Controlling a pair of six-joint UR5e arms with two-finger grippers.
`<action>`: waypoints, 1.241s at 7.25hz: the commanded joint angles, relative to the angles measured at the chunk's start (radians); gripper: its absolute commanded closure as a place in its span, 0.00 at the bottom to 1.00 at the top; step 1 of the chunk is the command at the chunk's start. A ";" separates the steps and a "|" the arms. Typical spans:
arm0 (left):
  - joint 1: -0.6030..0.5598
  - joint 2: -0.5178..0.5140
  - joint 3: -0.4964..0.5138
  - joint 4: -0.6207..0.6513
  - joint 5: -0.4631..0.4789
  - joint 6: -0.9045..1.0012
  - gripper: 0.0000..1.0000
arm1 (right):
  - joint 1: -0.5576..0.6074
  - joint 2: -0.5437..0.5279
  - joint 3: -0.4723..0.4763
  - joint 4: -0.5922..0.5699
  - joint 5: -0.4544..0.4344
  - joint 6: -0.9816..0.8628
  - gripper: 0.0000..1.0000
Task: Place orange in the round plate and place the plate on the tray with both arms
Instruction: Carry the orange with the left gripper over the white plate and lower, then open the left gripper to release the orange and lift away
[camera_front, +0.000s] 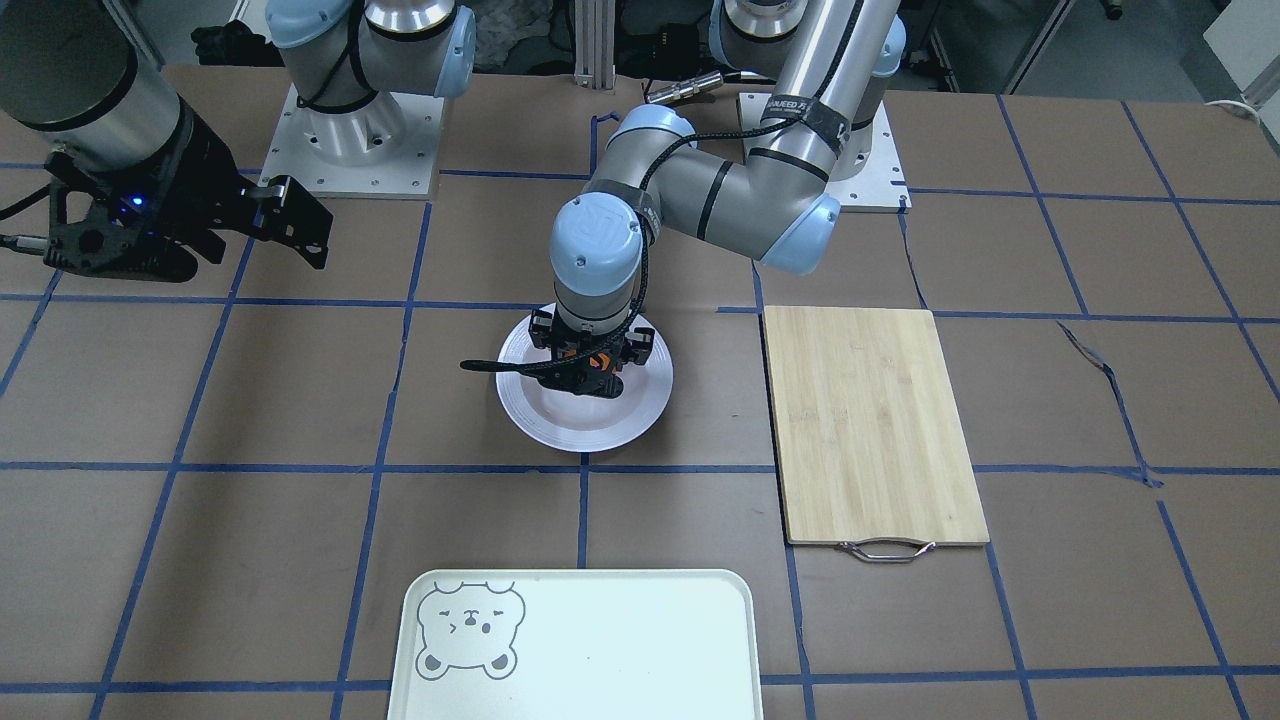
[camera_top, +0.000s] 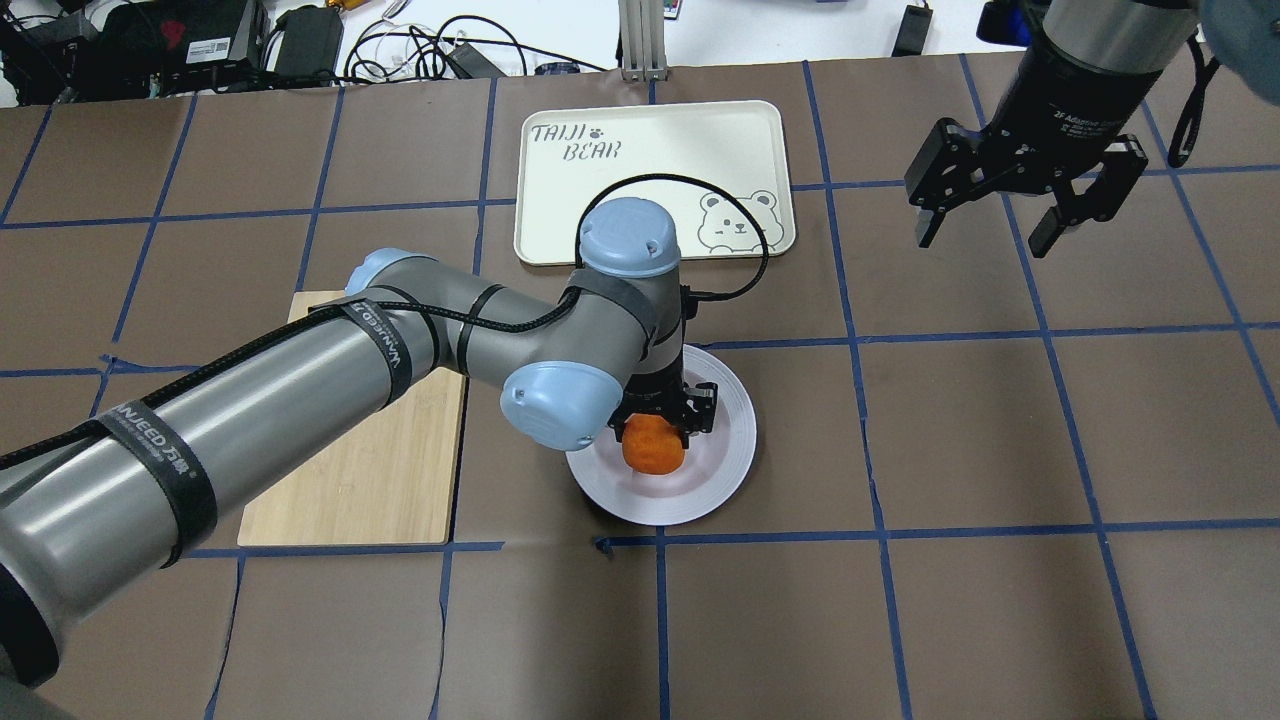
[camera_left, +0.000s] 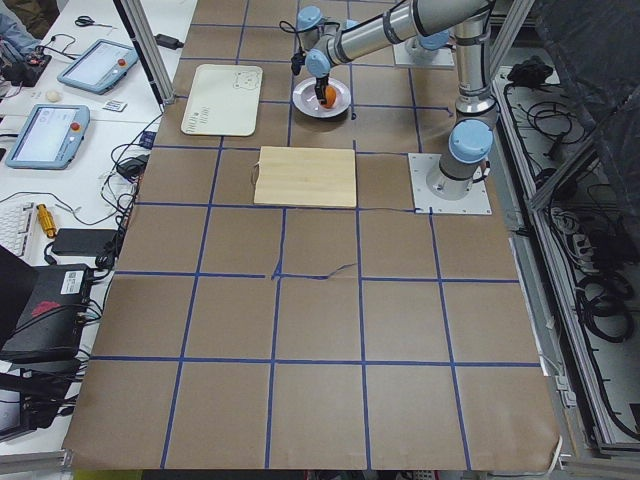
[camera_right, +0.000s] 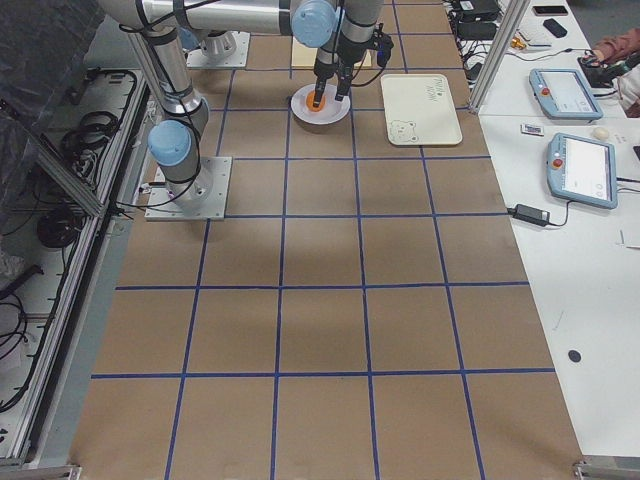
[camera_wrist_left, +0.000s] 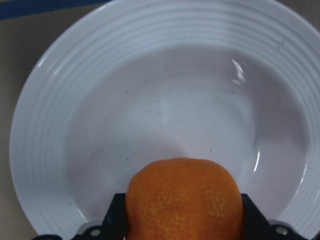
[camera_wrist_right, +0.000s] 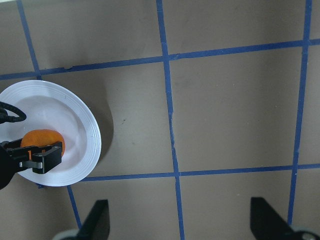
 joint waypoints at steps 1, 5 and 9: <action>0.003 0.000 0.005 0.000 -0.002 -0.004 0.00 | 0.000 0.000 0.000 0.004 0.000 -0.001 0.00; 0.067 0.136 0.181 -0.253 0.010 0.008 0.00 | -0.046 0.007 0.046 -0.016 0.047 -0.104 0.02; 0.268 0.311 0.294 -0.466 0.022 0.134 0.00 | -0.130 0.007 0.208 -0.130 0.336 -0.281 0.02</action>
